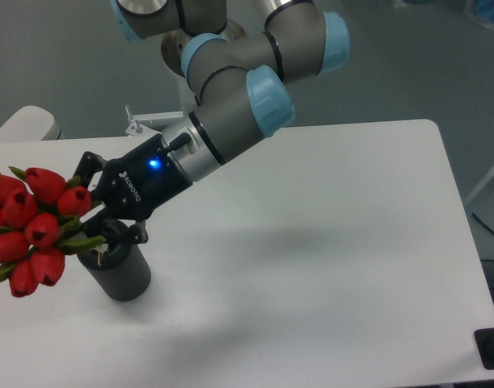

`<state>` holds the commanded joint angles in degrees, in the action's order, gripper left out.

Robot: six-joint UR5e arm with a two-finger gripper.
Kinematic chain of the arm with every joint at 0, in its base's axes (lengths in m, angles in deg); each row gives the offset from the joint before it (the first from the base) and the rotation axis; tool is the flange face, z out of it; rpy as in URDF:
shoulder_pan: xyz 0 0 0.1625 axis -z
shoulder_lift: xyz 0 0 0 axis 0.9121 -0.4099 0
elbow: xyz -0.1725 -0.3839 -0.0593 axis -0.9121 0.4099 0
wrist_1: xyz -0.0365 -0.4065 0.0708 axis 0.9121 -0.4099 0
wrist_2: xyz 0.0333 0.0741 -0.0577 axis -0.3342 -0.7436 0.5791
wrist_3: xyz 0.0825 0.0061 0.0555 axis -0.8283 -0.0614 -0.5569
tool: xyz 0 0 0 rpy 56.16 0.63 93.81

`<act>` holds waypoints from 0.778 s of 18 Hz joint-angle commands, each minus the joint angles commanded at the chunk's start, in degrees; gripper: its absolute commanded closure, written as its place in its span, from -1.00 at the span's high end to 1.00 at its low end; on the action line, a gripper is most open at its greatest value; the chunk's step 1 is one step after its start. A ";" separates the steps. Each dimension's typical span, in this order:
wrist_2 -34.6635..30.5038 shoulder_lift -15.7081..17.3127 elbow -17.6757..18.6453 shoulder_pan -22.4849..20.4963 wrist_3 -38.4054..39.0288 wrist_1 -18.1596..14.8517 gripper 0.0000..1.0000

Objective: Insert the flowers into the vase
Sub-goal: 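Push the tulip stems down into the vase and tilt bunch upright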

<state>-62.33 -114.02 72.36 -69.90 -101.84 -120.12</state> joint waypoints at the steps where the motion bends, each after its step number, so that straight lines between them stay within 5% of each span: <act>1: 0.00 0.35 0.70 0.00 -0.09 0.09 -0.85; 10: -0.09 1.93 5.71 0.35 -5.44 0.35 -0.79; 14: -0.18 1.85 9.31 0.61 -6.94 4.82 -0.76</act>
<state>-62.50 -112.18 81.66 -69.29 -108.78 -115.30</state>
